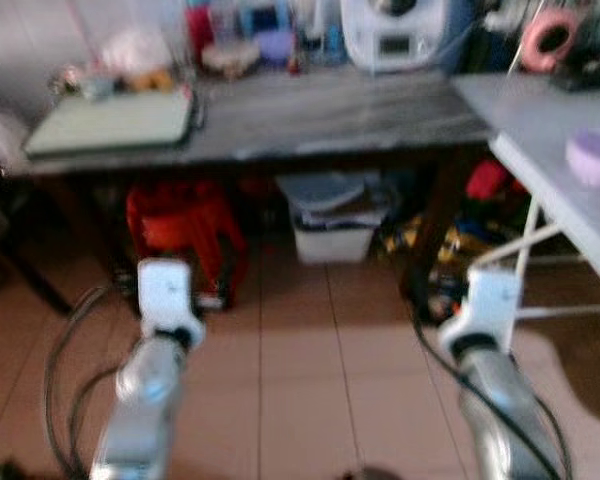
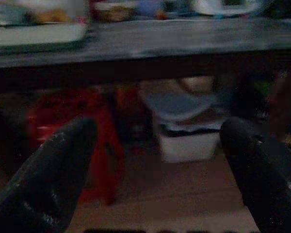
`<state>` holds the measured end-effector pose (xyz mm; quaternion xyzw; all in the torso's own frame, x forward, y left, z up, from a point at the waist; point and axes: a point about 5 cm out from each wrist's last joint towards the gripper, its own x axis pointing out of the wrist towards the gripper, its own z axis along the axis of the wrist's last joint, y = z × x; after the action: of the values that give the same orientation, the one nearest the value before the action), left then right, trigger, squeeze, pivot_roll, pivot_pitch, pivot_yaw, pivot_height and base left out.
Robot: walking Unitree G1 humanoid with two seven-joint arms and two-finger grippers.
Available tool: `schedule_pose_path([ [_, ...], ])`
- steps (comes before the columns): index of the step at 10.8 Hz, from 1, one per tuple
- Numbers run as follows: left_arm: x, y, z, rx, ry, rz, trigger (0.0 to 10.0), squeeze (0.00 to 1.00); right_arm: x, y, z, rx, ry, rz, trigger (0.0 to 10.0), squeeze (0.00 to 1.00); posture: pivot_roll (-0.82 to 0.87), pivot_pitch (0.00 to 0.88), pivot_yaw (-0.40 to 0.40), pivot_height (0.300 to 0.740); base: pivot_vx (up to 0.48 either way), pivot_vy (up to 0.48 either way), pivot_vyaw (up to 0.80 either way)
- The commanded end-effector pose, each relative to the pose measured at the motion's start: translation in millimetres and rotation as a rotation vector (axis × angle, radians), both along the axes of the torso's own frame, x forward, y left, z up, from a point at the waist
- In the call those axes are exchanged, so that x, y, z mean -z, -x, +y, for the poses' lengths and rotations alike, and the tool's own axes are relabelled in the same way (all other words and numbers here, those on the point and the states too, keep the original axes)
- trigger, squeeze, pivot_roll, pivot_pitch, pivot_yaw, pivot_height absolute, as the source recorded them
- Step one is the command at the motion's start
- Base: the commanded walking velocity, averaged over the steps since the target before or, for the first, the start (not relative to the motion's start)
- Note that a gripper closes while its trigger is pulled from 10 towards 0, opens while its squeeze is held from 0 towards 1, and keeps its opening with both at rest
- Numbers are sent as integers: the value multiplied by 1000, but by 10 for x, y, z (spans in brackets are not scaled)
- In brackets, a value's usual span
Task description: Setting the table
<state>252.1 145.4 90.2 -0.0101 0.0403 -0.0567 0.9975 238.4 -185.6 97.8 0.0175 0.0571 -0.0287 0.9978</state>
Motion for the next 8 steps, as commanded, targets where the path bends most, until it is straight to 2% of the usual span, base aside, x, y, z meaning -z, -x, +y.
schedule_pose_path([
  [1,-22,5,40,-8,-32,-2,10000,0,-59,-13,43,-16,-7,-29,10000,0,-49,0,48,740,0,-469,0],
  [3,-47,1,29,6,-56,-7,10000,0,-68,-22,73,-31,-11,-36,10000,0,-41,0,49,740,0,-444,0],
  [8,-88,-16,-29,45,-72,-16,10000,0,-112,-42,71,-30,25,-60,10000,0,-42,0,52,740,328,-344,0],
])
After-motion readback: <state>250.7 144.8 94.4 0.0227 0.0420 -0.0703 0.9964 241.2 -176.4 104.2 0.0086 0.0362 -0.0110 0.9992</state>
